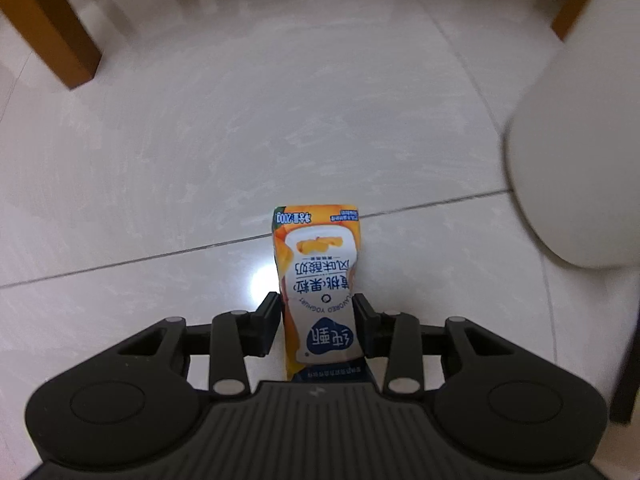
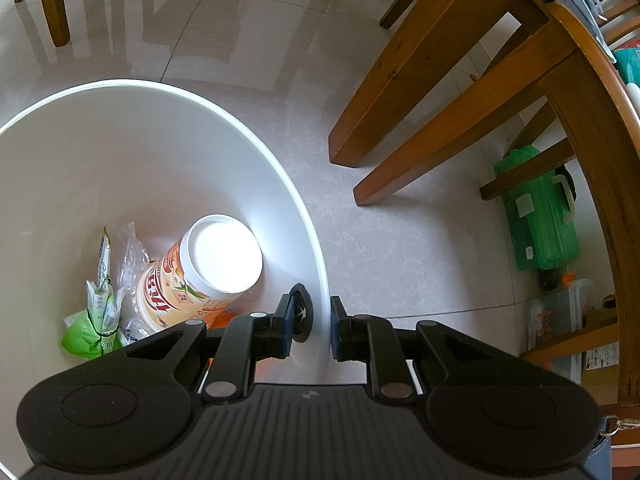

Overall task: Collect trash
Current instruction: 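Carry the yogurt carton over the bin and open the left tool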

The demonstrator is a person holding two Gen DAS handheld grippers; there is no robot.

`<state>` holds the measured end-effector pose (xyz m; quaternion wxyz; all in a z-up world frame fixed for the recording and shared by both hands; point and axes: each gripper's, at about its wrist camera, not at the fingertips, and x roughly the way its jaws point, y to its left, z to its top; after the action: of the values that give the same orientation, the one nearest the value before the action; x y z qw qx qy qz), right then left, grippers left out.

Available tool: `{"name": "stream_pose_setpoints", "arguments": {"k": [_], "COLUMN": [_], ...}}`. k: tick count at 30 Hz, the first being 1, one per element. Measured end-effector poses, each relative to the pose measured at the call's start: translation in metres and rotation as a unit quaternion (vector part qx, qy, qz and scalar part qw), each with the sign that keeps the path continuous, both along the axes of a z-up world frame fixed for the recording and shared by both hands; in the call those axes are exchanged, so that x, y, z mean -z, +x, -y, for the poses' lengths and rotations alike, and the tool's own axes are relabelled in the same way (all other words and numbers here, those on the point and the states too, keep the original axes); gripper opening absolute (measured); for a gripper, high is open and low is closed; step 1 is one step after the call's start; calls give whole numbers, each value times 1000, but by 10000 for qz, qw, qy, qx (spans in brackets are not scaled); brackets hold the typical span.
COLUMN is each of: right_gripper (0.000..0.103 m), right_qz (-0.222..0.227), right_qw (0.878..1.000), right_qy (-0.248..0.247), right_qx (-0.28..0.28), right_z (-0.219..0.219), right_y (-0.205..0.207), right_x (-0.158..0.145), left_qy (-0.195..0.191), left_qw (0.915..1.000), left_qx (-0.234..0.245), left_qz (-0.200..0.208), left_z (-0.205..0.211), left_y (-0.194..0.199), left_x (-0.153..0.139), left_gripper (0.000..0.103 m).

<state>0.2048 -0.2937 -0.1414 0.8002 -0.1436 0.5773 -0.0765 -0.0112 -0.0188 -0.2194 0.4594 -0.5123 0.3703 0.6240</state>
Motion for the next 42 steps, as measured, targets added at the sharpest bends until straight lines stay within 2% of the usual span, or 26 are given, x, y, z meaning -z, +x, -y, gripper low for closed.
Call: {"name": "stream_pose_setpoints", "arguments": {"k": [5, 13, 18, 23, 29, 31, 35, 38, 42], "right_gripper": [21, 21, 22, 22, 22, 22, 22, 22, 22], "right_qz": [8, 13, 20, 28, 28, 29, 28, 29, 31], "right_qw": [10000, 10000, 10000, 10000, 10000, 10000, 10000, 10000, 10000], "right_qy": [34, 32, 39, 50, 65, 62, 59, 77, 66], "right_qx": [4, -8, 2, -4, 9, 11, 16, 21, 16], "right_z": [1, 2, 1, 1, 1, 0, 0, 0, -2], "right_y": [1, 0, 0, -1, -1, -1, -1, -1, 0], "right_x": [-1, -2, -2, -2, -2, -2, -1, -1, 0], "left_qy": [49, 525, 879, 1226, 1541, 1568, 1530, 1463, 1456], "left_qw": [9991, 9919, 9805, 9686, 9576, 9541, 9536, 9570, 9572], "left_qx": [405, 1139, 1742, 2137, 2317, 2385, 2390, 2348, 2489], "left_qz": [68, 199, 244, 318, 743, 905, 1004, 871, 248], "left_z": [-7, -20, -34, -56, -90, -103, -134, -151, -163], "left_y": [14, 38, 62, 86, 118, 127, 148, 157, 171], "left_x": [-35, -133, -194, -233, -255, -253, -240, -224, -207], "left_gripper": [37, 37, 37, 37, 37, 37, 37, 37, 37]}}
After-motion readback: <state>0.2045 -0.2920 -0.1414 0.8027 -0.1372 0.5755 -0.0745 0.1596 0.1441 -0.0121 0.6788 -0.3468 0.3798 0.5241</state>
